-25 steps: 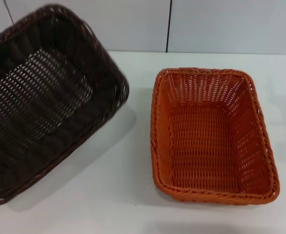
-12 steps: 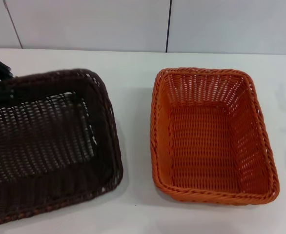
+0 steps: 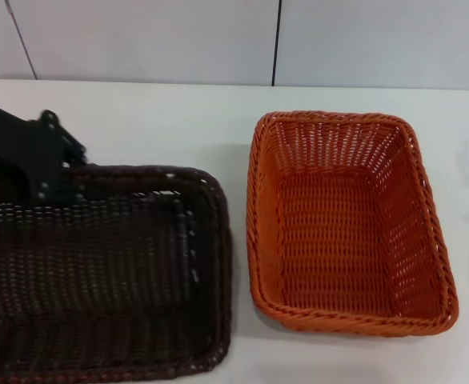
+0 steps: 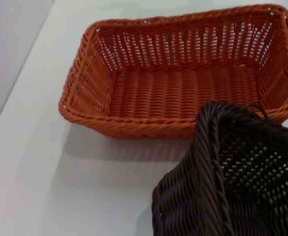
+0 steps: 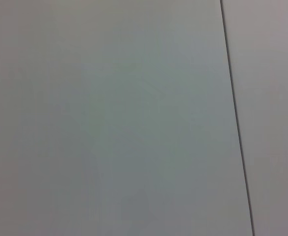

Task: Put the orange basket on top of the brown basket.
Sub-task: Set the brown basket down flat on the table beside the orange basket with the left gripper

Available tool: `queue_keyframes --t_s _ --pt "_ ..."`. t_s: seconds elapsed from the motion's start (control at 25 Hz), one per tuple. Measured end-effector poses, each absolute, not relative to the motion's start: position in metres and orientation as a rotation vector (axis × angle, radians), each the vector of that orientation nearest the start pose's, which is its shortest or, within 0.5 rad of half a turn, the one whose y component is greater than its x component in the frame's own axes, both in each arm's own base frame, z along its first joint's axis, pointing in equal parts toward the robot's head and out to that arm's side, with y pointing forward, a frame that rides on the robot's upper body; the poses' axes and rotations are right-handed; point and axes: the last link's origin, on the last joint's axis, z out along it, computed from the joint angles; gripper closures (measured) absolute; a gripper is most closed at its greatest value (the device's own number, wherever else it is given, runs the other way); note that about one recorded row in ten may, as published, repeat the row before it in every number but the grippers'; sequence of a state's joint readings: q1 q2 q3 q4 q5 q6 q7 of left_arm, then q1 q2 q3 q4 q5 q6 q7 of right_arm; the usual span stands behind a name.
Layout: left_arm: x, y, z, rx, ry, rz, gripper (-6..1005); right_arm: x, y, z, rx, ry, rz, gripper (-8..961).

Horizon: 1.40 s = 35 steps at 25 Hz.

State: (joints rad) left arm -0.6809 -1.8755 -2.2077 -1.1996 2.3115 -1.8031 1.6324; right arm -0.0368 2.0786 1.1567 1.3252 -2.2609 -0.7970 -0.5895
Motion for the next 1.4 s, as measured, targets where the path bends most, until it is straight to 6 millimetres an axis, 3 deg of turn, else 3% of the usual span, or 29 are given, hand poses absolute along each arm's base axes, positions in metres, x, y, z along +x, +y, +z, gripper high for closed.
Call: queue_keyframes --t_s 0.44,0.84,0.88,1.12,1.4 --pt "-0.177 0.384 0.079 -2.93 0.205 0.247 809 0.216 0.316 0.062 -1.243 0.406 0.759 174" --pt "-0.168 0.392 0.073 -2.912 0.255 0.266 809 0.218 0.314 0.063 -1.237 0.401 0.755 175" --pt "-0.163 0.402 0.068 -2.876 0.268 0.278 809 0.218 0.314 0.064 -1.235 0.401 0.755 175" --pt "-0.174 0.413 0.061 -2.819 0.211 0.301 809 0.219 0.312 0.064 -1.233 0.401 0.752 175" --pt "-0.175 0.412 0.067 -2.806 0.165 0.209 809 0.216 0.312 0.063 -1.236 0.397 0.758 175"
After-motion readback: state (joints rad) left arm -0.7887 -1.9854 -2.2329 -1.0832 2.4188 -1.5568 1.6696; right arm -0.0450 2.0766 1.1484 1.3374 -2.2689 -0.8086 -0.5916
